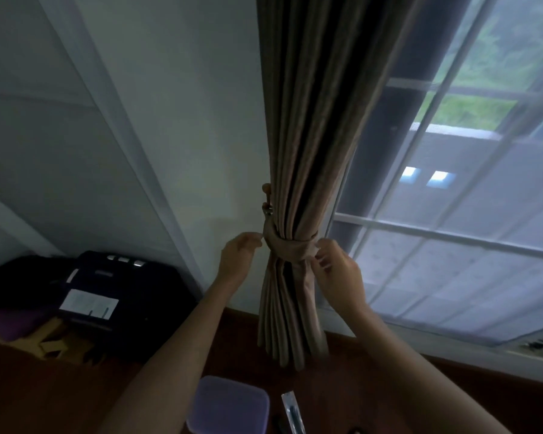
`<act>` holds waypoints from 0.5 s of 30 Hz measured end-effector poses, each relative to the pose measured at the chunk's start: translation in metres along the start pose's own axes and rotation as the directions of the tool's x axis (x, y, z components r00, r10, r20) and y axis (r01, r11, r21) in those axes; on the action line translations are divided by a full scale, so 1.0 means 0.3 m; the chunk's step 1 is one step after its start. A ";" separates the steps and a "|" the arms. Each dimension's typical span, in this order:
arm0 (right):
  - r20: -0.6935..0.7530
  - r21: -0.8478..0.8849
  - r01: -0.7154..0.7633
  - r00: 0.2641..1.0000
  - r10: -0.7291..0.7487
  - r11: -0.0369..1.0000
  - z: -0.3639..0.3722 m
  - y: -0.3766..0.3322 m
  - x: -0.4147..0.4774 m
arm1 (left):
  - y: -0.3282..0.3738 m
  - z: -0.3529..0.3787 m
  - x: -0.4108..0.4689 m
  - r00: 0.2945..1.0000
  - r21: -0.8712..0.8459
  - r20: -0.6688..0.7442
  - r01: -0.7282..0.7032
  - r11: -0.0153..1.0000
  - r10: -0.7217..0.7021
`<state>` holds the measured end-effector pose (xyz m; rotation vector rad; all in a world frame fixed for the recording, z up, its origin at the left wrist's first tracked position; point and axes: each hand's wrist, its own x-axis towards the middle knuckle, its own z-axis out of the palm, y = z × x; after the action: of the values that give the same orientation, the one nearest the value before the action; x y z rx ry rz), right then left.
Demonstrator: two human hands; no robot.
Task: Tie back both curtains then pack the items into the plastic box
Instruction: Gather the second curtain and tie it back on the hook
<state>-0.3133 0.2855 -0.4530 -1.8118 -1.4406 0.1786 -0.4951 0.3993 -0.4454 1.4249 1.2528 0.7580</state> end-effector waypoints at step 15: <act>-0.254 0.209 0.082 0.967 -0.027 0.974 -0.060 -0.122 0.124 | 0.196 0.055 -0.044 0.811 0.177 -0.186 -0.527 0.831 0.555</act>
<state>-0.3183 0.3104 -0.4040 -1.5532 -1.2405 0.0729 -0.4661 0.3875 -0.3915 1.8700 1.0727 1.2864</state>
